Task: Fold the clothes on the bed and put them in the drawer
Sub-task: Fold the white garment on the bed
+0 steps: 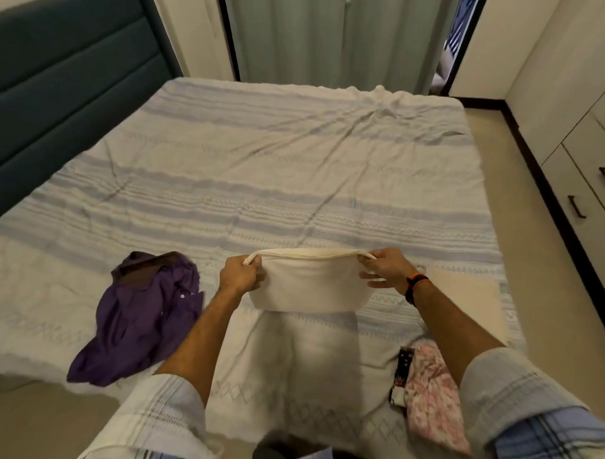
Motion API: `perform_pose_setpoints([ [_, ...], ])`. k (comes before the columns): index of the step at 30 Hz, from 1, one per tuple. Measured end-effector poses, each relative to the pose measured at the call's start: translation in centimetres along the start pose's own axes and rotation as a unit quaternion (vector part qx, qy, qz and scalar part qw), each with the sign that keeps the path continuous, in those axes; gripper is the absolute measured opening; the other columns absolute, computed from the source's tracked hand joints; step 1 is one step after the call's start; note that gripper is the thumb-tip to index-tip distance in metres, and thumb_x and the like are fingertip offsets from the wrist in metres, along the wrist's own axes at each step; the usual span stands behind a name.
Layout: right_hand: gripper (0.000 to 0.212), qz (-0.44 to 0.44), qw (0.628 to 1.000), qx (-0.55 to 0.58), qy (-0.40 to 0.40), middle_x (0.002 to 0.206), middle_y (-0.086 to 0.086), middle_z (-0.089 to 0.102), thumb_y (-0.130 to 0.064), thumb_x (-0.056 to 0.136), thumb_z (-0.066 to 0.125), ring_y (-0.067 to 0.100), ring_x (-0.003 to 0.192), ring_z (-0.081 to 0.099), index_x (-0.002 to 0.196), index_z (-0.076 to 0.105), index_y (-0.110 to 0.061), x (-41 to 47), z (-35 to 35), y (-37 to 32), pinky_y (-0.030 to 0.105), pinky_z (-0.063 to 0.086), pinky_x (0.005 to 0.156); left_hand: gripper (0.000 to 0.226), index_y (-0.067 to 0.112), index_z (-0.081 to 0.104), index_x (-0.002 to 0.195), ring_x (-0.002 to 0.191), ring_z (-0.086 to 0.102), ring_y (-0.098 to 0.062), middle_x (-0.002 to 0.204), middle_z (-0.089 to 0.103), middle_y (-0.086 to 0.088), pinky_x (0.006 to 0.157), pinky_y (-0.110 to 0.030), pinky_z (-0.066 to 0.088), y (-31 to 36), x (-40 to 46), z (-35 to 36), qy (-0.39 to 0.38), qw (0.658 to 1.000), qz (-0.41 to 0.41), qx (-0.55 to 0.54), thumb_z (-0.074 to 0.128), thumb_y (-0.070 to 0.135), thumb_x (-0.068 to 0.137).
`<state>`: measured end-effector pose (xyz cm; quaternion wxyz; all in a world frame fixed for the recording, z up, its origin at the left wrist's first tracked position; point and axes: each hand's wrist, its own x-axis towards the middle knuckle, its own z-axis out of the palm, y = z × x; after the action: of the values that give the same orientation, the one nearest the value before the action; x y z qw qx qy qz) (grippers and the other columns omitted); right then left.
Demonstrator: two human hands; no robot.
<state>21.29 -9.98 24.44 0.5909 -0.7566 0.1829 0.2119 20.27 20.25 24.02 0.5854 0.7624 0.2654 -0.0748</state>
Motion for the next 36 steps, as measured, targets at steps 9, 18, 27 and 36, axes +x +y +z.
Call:
perform_pose_setpoints([
  [9,0.029,0.015,0.999,-0.034,-0.007,0.112,0.011,0.069,-0.025,0.095,0.065,0.025,0.097,0.071,0.115,0.069,-0.004,4.2,0.6,1.7,0.04,0.059,0.086,0.016,0.009,0.066,0.103,0.085,0.071,-0.029,0.099,0.067,-0.013,0.078,-0.042,0.06,-2.2,2.0,1.3,0.006,0.999,-0.04,0.011,0.058,0.022,0.097],
  [18,0.015,-0.025,0.998,-0.036,0.041,0.098,0.012,0.067,-0.019,0.097,0.062,0.026,0.095,0.068,0.092,0.07,-0.007,12.2,0.6,-4.2,0.04,0.055,0.086,0.014,0.011,0.068,0.097,0.091,0.07,-0.03,0.1,0.069,-0.016,0.077,-0.039,0.06,3.0,11.9,2.0,-0.013,1.0,-0.028,0.003,0.059,0.022,0.097],
  [27,0.02,-0.137,0.982,-0.025,0.126,0.082,0.011,0.068,-0.022,0.094,0.065,0.029,0.091,0.069,0.078,0.072,-0.012,21.9,-2.5,-19.0,0.044,0.055,0.083,0.018,0.017,0.069,0.083,0.094,0.071,-0.027,0.102,0.071,-0.017,0.081,-0.038,0.06,18.3,23.3,2.5,-0.021,0.996,0.067,-0.046,0.061,0.026,0.095],
  [36,0.028,-0.372,0.893,-0.008,0.255,0.063,-0.014,0.055,-0.025,0.096,0.061,0.005,0.063,0.048,0.069,0.068,-0.027,19.5,-6.9,-37.5,0.027,0.039,0.065,0.023,0.025,0.065,0.077,0.098,0.067,-0.026,0.095,0.068,-0.007,0.092,-0.041,0.056,38.3,23.4,0.5,0.004,0.953,0.259,-0.154,0.057,0.021,0.098],
])
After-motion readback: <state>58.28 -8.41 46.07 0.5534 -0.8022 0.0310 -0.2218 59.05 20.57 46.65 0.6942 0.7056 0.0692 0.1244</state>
